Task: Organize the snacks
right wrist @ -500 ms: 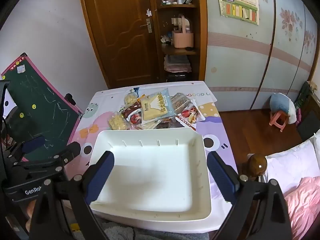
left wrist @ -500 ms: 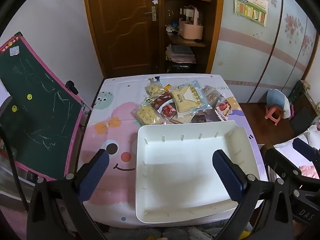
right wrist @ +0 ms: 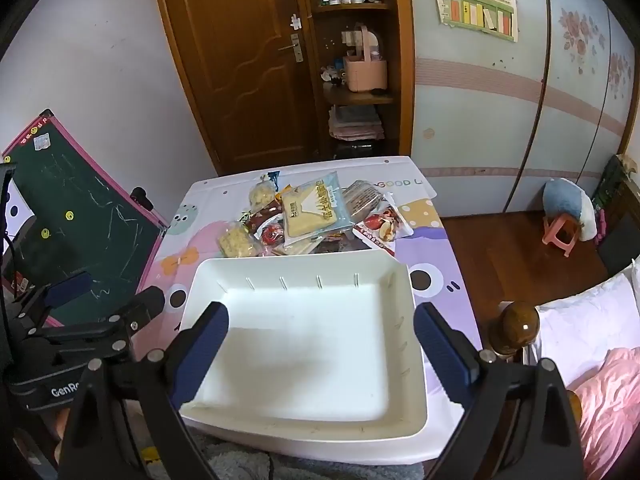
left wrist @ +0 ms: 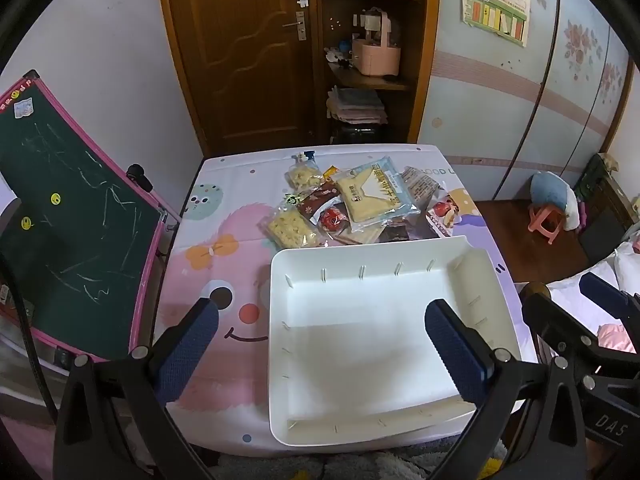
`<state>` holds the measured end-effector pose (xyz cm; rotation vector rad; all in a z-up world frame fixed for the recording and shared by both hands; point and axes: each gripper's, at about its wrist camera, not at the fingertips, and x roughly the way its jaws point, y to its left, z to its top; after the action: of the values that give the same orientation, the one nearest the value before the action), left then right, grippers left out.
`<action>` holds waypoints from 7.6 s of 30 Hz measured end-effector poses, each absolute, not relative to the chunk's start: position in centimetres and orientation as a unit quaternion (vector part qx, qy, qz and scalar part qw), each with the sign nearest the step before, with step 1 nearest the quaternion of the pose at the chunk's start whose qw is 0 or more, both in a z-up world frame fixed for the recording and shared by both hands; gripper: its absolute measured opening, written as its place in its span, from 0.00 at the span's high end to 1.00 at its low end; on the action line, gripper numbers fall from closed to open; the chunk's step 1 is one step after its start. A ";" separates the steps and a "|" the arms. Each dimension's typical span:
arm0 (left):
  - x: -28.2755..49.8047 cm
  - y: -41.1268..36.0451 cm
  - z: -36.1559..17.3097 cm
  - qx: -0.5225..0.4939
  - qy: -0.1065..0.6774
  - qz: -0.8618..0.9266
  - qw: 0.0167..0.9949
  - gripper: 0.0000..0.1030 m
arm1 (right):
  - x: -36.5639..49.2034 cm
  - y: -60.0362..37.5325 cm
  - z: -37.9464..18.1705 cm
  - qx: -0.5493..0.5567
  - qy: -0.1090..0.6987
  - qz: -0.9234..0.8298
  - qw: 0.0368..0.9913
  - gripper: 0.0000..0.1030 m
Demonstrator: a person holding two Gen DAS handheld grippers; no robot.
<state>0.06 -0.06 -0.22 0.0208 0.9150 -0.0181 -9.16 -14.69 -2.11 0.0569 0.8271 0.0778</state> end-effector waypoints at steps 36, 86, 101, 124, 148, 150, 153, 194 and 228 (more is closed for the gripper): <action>-0.9 -0.8 -1.9 0.012 0.449 -0.011 0.893 0.01 | -8.7 -14.7 -4.1 0.041 0.417 0.042 0.907 0.08; 7.5 0.7 7.0 0.044 0.386 0.008 0.921 0.01 | 1.0 -16.6 6.2 -0.034 0.319 0.037 0.946 0.08; 20.7 3.3 -4.4 -0.029 0.506 -0.014 0.862 0.02 | 15.6 -22.3 -5.6 0.038 0.462 0.007 0.886 0.09; 26.9 5.9 -23.9 -0.108 0.704 0.076 0.698 0.46 | 22.0 -23.7 -24.7 0.186 0.655 0.008 0.733 0.49; 5.9 1.2 2.5 0.024 0.391 -0.010 0.920 0.50 | 2.8 -18.5 -1.8 0.079 0.378 0.104 0.916 0.53; 4.3 1.2 3.0 0.028 0.388 -0.010 0.921 0.50 | 0.7 -18.1 -1.5 0.075 0.371 0.110 0.919 0.52; 1.7 1.6 2.9 0.030 0.383 -0.011 0.923 0.50 | -1.6 -17.8 -1.6 0.067 0.363 0.113 0.922 0.52; -3.5 0.4 -4.5 0.030 0.454 -0.041 0.890 0.08 | -6.3 -14.7 -8.5 0.069 0.450 0.072 0.887 0.34; 4.3 3.3 -0.8 0.042 0.426 -0.001 0.904 0.08 | -0.4 -14.3 -6.4 0.017 0.432 0.105 0.896 0.34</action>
<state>4.25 3.33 -0.79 0.0867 0.8810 -0.0024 -0.44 -14.31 -6.39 0.0359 0.8959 0.2167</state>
